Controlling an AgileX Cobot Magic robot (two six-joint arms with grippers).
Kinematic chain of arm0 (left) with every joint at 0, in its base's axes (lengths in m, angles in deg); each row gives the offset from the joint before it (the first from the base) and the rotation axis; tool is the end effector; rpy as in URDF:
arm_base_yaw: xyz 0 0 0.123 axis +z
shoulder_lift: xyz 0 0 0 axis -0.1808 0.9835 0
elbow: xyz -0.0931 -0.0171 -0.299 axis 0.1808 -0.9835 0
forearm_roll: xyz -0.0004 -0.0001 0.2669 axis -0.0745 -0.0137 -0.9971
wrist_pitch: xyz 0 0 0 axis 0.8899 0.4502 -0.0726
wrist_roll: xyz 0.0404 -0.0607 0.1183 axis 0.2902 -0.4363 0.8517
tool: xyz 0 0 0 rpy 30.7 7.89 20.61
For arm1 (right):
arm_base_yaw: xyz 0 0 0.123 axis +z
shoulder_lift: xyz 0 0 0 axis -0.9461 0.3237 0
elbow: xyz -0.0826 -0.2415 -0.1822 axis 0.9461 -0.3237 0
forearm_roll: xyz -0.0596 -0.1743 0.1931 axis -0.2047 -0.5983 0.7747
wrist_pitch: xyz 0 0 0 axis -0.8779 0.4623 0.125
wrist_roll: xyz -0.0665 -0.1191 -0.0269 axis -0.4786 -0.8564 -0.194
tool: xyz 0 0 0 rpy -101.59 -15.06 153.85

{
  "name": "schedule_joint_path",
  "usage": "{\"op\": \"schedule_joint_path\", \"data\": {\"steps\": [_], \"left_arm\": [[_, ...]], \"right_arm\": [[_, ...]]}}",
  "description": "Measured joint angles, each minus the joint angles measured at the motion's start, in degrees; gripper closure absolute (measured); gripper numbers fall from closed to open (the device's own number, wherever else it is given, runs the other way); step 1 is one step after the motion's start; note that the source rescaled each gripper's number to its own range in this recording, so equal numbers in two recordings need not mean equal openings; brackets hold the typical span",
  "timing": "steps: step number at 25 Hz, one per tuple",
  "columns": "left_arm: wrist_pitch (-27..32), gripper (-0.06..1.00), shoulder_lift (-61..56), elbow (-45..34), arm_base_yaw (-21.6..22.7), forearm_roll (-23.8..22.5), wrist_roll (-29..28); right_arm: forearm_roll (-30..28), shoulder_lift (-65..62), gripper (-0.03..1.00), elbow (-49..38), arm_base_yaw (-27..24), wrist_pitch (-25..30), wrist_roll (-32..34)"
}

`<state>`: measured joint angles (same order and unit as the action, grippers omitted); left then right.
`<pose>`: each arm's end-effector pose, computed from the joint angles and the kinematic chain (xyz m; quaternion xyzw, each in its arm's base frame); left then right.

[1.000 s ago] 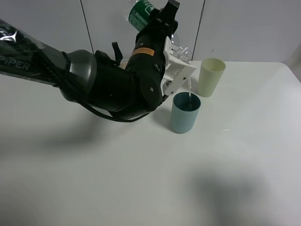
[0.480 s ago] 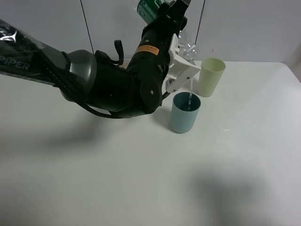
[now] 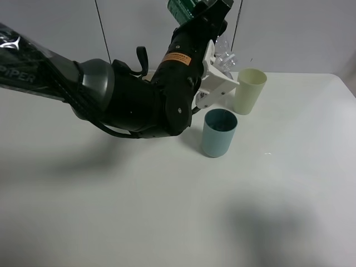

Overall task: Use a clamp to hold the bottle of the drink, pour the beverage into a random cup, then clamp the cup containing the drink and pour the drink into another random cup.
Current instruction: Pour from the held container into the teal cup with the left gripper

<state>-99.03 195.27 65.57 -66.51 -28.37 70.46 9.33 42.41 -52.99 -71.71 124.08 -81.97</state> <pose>0.3415 -0.3430 0.2471 0.5762 0.2390 0.6338 0.4573 0.0213 -0.0047 0.2613 0.0052 0.8554 -0.0208 0.5175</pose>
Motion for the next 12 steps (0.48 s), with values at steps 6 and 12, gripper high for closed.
{"op": "schedule_joint_path", "data": {"steps": [6,12], "left_arm": [[-0.23,0.86,0.00,0.00,0.00,-3.29,0.44],[0.30,0.86,0.00,0.00,0.00,0.94,-4.95]], "right_arm": [[0.00,0.00,-0.03,0.00,0.00,0.00,0.00],[0.00,0.00,-0.03,0.00,0.00,0.00,0.00]]}}
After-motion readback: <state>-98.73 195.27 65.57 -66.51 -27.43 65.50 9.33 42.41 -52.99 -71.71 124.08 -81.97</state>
